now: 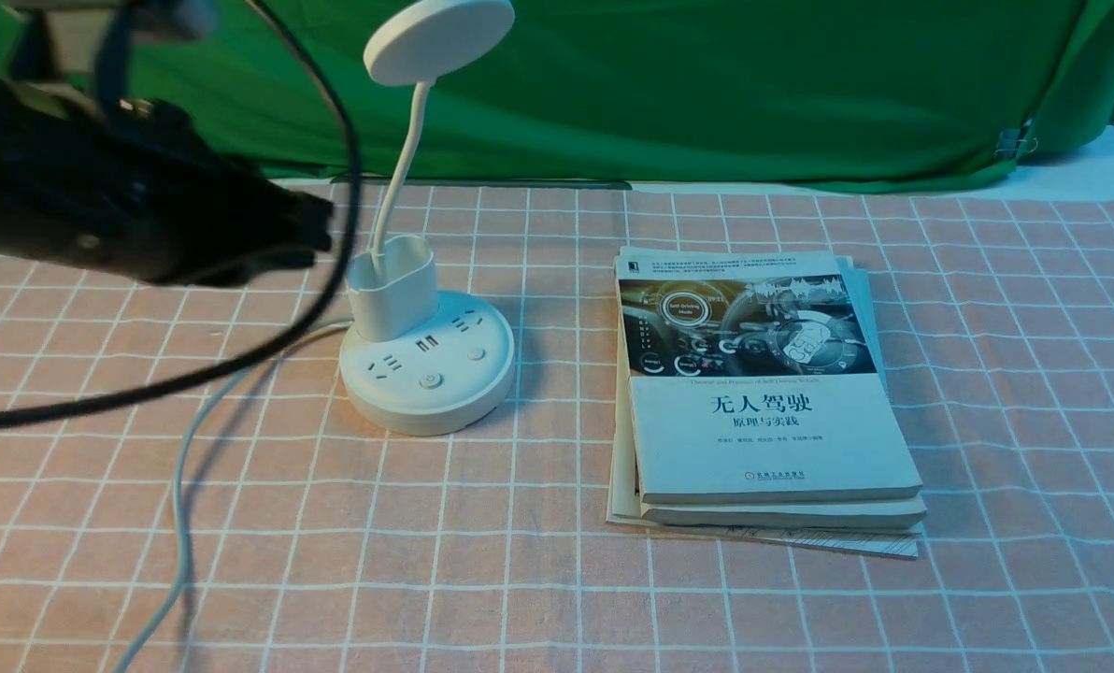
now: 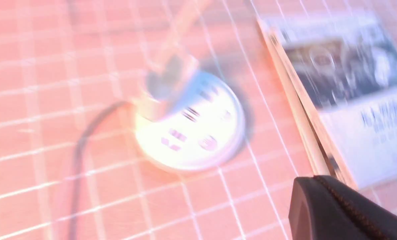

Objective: Turn on the table lamp on the pink coffee tablecloth with your hand.
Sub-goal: 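Press the power button on the lamp base to turn the lamp on with the left gripper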

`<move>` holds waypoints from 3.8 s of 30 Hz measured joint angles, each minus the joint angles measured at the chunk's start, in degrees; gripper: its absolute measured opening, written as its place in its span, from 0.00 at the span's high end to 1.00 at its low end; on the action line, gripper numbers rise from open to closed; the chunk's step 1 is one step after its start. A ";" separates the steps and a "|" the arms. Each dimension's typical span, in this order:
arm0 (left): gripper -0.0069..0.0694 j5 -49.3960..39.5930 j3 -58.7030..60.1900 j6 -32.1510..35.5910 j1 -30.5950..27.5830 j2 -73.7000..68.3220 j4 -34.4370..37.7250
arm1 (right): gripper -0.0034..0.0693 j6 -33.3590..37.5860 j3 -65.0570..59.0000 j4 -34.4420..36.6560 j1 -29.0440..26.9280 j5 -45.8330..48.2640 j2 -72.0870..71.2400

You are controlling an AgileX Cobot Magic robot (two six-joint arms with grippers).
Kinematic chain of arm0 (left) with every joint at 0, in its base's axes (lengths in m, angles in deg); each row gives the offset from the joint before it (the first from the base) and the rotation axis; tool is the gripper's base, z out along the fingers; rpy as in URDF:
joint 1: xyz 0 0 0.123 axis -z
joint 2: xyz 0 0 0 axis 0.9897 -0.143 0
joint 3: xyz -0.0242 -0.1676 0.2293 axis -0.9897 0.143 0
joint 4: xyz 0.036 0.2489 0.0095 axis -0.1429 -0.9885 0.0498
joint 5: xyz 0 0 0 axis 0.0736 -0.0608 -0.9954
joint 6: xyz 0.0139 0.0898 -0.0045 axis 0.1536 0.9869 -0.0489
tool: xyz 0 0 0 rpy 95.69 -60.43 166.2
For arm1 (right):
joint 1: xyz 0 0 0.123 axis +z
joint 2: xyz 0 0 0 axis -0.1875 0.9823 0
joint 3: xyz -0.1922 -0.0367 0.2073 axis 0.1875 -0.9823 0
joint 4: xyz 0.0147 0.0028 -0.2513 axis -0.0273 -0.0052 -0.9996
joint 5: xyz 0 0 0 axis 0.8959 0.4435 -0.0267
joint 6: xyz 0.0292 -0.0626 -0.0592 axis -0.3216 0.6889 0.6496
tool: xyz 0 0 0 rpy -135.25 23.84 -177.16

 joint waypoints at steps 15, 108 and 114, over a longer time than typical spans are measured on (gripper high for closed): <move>0.92 -1.05 -11.95 -2.63 6.43 -25.05 -4.48 | 0.63 0.00 0.00 0.00 0.00 0.00 0.00; 0.92 7.32 -22.55 -14.79 8.21 -44.00 -14.72 | 0.63 -0.01 0.00 0.00 0.00 -0.04 0.00; 0.92 6.62 -23.00 -15.28 8.21 -45.03 -14.72 | 0.63 -0.01 0.00 0.00 0.00 -0.04 0.00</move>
